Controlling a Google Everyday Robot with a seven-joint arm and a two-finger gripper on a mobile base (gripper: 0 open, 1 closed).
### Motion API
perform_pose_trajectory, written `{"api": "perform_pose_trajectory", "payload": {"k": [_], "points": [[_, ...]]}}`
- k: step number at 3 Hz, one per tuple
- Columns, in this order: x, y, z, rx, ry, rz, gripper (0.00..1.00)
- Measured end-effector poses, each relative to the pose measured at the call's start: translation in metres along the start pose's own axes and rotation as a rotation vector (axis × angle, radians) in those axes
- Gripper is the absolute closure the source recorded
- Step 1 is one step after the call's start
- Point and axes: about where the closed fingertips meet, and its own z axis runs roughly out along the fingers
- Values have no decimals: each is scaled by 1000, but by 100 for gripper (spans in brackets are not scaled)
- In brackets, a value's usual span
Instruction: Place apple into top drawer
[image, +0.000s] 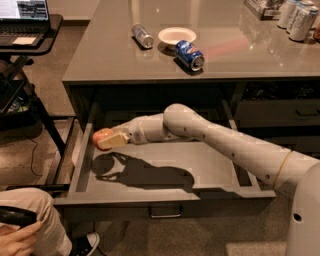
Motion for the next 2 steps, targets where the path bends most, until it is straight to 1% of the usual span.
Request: {"api": "perform_pose_trajectory", "payload": {"k": [1, 2], "points": [[26, -14, 3, 56, 27, 34, 87], [41, -26, 0, 114, 39, 63, 64]]}}
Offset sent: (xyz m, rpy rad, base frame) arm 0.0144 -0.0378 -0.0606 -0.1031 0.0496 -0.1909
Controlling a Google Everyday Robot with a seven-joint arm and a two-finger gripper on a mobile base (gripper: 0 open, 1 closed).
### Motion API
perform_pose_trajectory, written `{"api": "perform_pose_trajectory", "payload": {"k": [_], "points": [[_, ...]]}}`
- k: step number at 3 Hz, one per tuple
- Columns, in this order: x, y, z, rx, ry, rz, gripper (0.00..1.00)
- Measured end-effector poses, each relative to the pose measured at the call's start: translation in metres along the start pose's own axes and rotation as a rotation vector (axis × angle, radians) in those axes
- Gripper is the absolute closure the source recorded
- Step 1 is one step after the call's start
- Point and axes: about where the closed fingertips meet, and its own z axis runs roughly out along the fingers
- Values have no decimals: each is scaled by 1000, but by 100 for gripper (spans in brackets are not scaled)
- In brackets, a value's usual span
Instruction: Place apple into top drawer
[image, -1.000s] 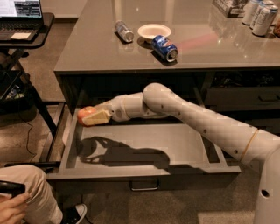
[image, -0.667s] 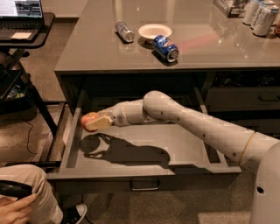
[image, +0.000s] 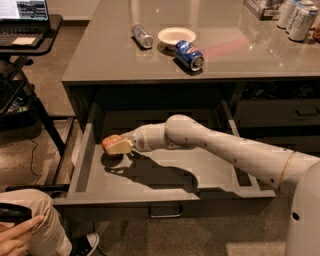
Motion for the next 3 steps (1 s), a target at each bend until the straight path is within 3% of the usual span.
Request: {"api": "perform_pose_trajectory", "payload": {"k": [1, 2, 3], "points": [[4, -7, -2, 34, -1, 14, 40], [4, -7, -2, 34, -1, 14, 17], [4, -7, -2, 34, -1, 14, 0]]}}
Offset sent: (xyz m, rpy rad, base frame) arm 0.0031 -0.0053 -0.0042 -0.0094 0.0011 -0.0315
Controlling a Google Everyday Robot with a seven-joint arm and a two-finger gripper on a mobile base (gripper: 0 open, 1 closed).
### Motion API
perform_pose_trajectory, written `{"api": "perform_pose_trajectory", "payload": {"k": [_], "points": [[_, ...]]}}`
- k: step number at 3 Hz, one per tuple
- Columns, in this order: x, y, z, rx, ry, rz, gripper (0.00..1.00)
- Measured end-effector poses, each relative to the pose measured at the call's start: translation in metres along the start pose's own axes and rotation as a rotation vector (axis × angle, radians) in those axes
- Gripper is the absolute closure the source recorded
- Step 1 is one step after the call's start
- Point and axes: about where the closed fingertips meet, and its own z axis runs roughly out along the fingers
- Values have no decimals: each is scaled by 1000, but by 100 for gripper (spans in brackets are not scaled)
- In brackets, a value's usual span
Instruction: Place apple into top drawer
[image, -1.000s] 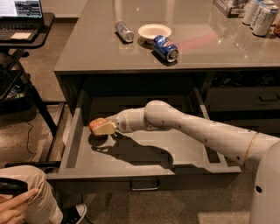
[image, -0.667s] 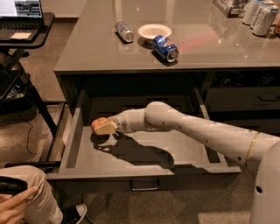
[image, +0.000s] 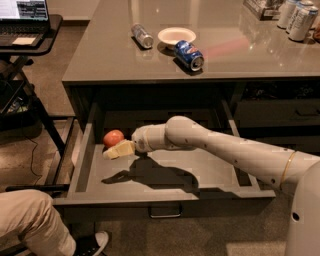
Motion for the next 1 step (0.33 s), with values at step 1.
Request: {"api": "perform_pose_trajectory", "payload": {"k": [1], "points": [[0, 0, 0, 0, 0, 0, 0]]}}
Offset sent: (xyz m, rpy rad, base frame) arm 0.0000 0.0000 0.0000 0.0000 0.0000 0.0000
